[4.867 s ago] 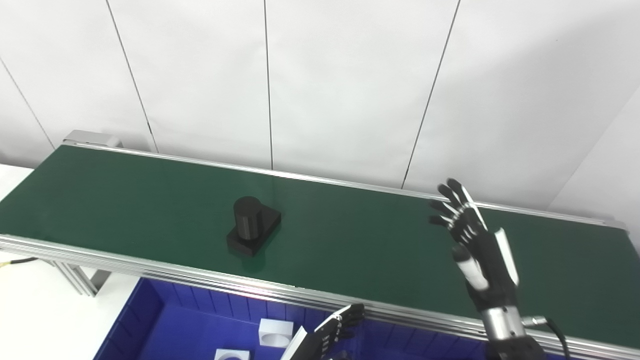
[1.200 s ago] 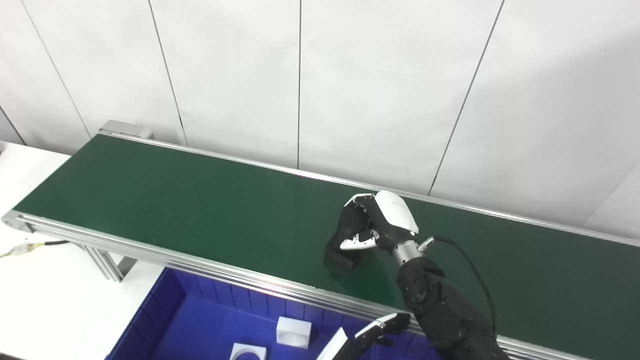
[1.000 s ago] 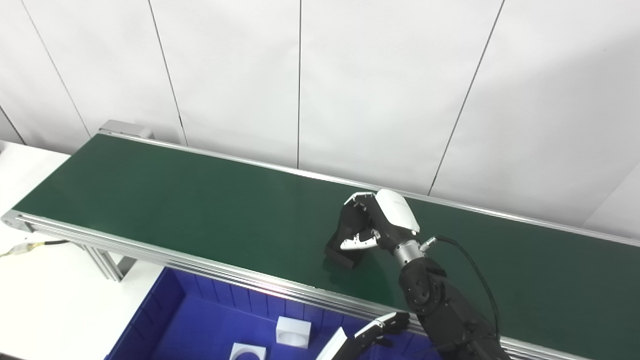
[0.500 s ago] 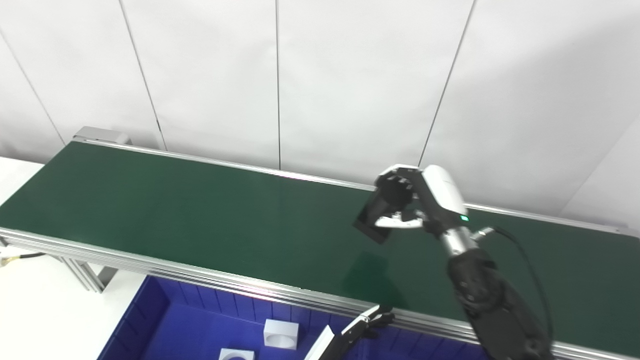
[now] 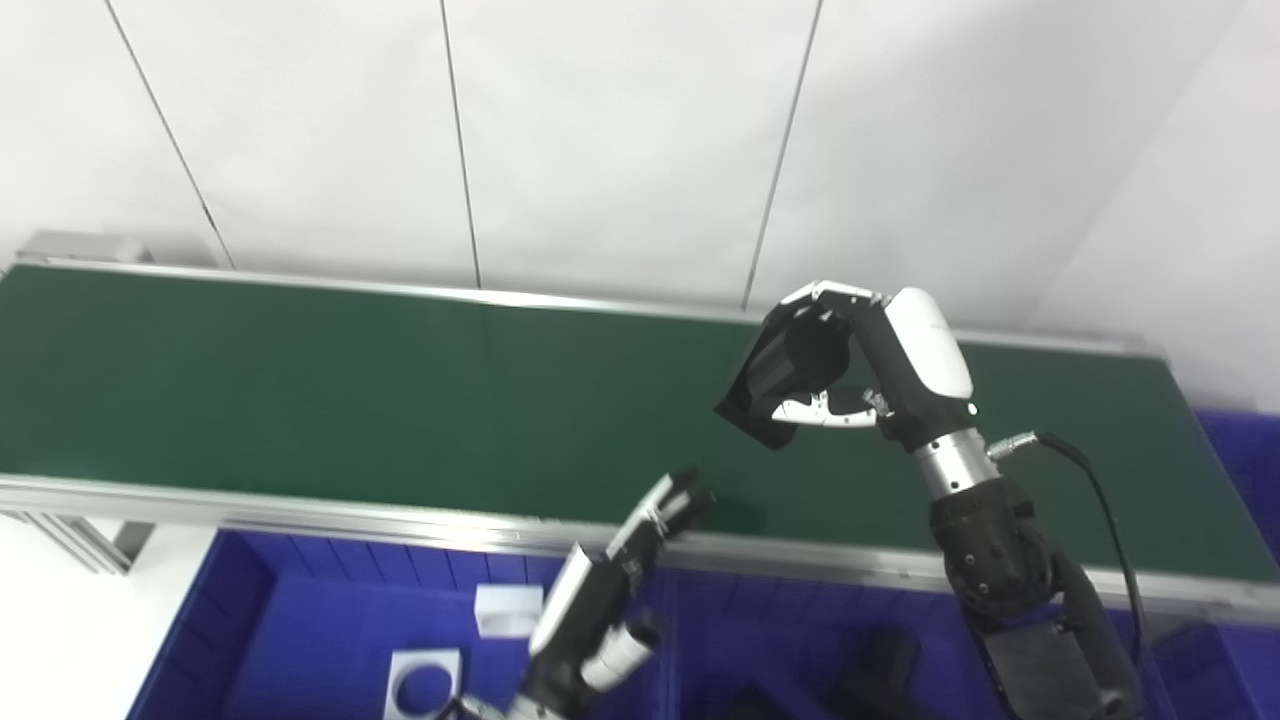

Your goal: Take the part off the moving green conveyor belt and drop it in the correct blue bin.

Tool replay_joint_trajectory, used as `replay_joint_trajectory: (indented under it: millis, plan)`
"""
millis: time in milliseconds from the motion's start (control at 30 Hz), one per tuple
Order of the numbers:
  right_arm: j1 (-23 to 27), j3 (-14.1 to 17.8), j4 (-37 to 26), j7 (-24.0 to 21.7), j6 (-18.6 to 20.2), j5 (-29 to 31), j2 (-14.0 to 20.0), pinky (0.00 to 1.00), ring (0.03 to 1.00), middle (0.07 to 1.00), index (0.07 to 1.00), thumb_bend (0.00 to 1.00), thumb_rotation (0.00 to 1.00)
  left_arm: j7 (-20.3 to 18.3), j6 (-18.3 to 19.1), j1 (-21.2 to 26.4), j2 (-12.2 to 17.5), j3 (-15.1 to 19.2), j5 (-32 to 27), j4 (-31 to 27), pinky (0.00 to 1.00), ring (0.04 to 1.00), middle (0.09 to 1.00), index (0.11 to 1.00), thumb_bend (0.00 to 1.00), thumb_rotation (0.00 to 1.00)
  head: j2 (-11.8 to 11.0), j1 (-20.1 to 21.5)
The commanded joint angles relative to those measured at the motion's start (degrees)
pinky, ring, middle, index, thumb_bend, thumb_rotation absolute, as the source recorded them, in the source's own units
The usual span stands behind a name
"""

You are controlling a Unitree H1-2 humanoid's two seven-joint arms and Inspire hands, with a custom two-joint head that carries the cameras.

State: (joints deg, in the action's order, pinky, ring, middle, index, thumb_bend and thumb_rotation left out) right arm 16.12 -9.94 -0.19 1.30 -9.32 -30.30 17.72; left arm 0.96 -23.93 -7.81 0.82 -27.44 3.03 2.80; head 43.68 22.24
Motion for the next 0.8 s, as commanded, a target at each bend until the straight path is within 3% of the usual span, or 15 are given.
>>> replay_joint_trajectory:
  millis: [0,200,367,533,767]
  plan:
    - [-0.19,1.93,-4.44,-0.82,2.63,0.42,0.64,0.34,0.391,0.475,0.542,0.51,0.00,-1.75,0.03,0.81,-0.13,1.38,-0.83,-2.62,0.91,0.905,0.877,0.946,0.82,0.98,0.37,1.77]
    - [-8.59,5.37,-11.46,-1.29,3.83,-1.13,2.14,0.32,0.383,0.458,0.541,0.51,0.00,-4.96,-2.05,1.65,0.52,4.93,-2.96,-1.15,0.86,0.870,0.859,0.943,0.81,0.97,-0.39,6.25]
    - [-15.43,7.65,-14.73,-0.76,3.14,-1.64,2.70,0.32,0.383,0.448,0.540,0.51,0.00,-8.42,-1.89,2.02,1.82,7.49,-6.26,-0.29,0.91,0.905,0.872,0.959,0.79,0.96,-2.10,11.79]
    - [-20.56,9.61,-16.86,-1.11,4.78,-3.87,3.12,0.31,0.376,0.453,0.546,0.51,0.00,-10.38,-1.53,2.10,1.85,9.36,-7.94,-0.26,0.92,0.902,0.865,0.962,0.79,0.95,-2.05,12.04]
    - [-27.35,14.64,-16.31,-2.52,3.61,-2.12,8.64,0.34,0.391,0.483,0.533,0.51,0.00,-11.70,-1.39,2.09,1.43,10.60,-7.72,-0.91,0.92,0.904,0.864,0.962,0.77,0.95,-2.07,12.42]
